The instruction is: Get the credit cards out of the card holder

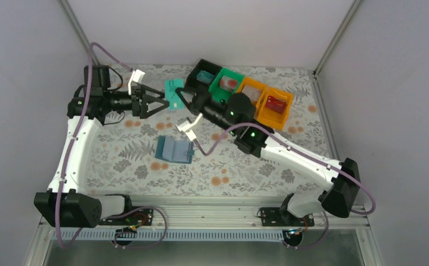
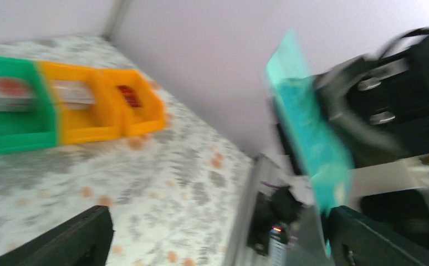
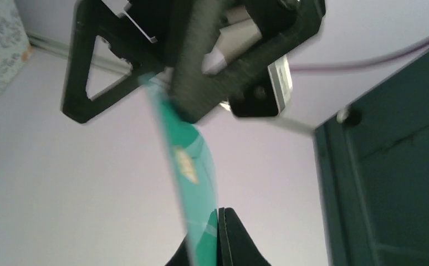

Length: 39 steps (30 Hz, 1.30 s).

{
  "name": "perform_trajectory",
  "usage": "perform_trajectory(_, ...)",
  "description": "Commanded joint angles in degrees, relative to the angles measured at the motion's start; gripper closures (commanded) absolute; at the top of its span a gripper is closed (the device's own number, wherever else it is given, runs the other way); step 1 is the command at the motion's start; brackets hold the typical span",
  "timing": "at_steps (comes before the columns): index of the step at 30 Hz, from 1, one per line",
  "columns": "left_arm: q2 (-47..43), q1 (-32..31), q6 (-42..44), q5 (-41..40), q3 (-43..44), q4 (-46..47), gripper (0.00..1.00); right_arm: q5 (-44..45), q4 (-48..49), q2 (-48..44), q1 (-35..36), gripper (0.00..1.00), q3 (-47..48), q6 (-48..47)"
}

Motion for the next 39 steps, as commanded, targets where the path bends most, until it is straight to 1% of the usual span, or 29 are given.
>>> perform_trajectory(1,1.8,3.3,4.0,-22.9,6.2,-0.3,0.0,8.1,-17.2,6.5,-2.2,0.96,18.9,27.6)
perform_trajectory(2,2.1,3.7,4.6,-28.3,6.8,0.4,0.0,8.8,-21.6,9.3,-3.3,0.96,24.1,34.4)
perform_trajectory(3,2.2,3.9,4.3,-33.4,6.9,1.7,0.0,9.5,-26.2,11.7,-4.6,0.96,30.6,39.6)
perform_trajectory(4,2.2,4.2,3.9,-38.0,6.7,3.1,0.0,9.4,-29.5,14.2,-5.9,0.96,34.7,44.2)
perform_trajectory(7,2.2,5.0,4.2,-46.0,6.0,5.0,0.0,8.8,-35.8,23.7,-10.8,0.96,44.9,57.2)
perform_trajectory(10,1.5,5.3,4.7,-49.1,5.1,5.9,0.0,5.8,-42.2,33.2,-17.0,0.96,55.8,66.8)
perform_trajectory(13,1.2,5.5,5.3,-50.7,5.0,6.3,0.0,8.1,-48.2,43.5,-20.3,0.96,68.0,71.5)
perform_trajectory(15,1.4,5.5,5.4,-51.0,5.1,6.3,0.0,9.7,-48.8,48.8,-22.2,0.96,72.7,73.9)
perform_trajectory(19,2.8,5.6,5.6,-49.6,5.3,6.1,0.0,11.3,-44.9,54.2,-25.1,0.96,72.8,78.9)
perform_trajectory(22,4.3,5.6,6.0,-47.6,5.4,6.0,0.0,8.5,-41.6,58.2,-26.5,0.96,73.1,83.1)
perform_trajectory(28,8.0,5.5,6.7,-43.8,4.5,5.7,0.0,4.0,-39.4,65.7,-27.0,0.96,75.3,84.8)
perform_trajectory(31,10.9,5.3,8.0,-41.1,5.2,6.3,0.0,4.7,-38.9,68.0,-27.0,0.96,75.4,86.2)
perform_trajectory(34,17.1,4.3,9.6,-42.3,7.6,7.9,0.0,5.0,-38.9,68.7,-27.4,0.96,75.3,87.7)
perform_trajectory(35,19.8,3.6,9.9,-43.2,9.4,7.9,0.0,5.3,-38.9,68.9,-27.5,0.96,75.3,88.1)
perform_trajectory(36,25.8,2.3,10.1,-44.7,14.3,8.6,0.0,6.5,-38.8,69.7,-27.8,0.96,75.2,88.3)
perform_trajectory(39,33.7,0.1,9.7,-46.6,19.0,11.6,0.0,6.1,-39.3,71.1,-27.8,0.96,75.0,88.3)
